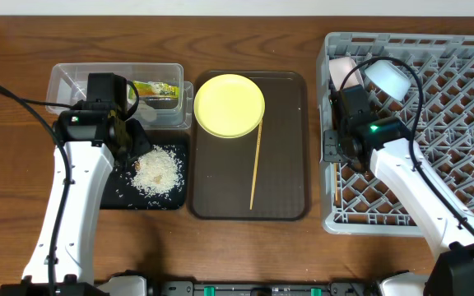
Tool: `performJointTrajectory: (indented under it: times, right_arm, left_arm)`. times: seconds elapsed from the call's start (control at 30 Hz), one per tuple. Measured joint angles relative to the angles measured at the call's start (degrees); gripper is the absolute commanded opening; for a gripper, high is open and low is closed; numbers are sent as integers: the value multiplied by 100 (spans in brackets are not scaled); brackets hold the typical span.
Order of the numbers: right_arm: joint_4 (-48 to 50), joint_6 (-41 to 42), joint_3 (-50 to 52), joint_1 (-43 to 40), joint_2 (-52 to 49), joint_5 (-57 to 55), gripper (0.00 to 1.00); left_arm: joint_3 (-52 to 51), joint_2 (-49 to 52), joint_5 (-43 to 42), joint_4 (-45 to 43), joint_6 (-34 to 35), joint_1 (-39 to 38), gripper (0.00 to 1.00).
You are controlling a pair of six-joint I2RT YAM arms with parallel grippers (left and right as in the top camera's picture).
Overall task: Sort waste into correct bins and load items into the dishwasher rack
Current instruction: 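Carry the chopsticks to the rack and drop them along its left edge, then return the right gripper to the tray and grasp the remaining chopstick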
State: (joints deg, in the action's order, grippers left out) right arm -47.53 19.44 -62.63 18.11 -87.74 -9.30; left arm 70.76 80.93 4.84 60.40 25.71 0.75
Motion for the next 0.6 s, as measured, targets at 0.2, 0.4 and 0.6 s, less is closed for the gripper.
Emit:
performJointTrajectory:
  times: [0.2, 0.4, 0.6]
  right_arm:
    - [417, -107, -2, 0, 33, -85, 37]
    - [1403, -409, -20, 15, 345, 619, 43]
    - [1836, -485, -55, 372, 367, 1554, 45]
  left_arm:
    - [0, 0, 0, -2, 0, 0, 64]
    - [0, 0, -11, 0, 0, 0, 64]
    - [0, 0, -15, 0, 0, 0, 65]
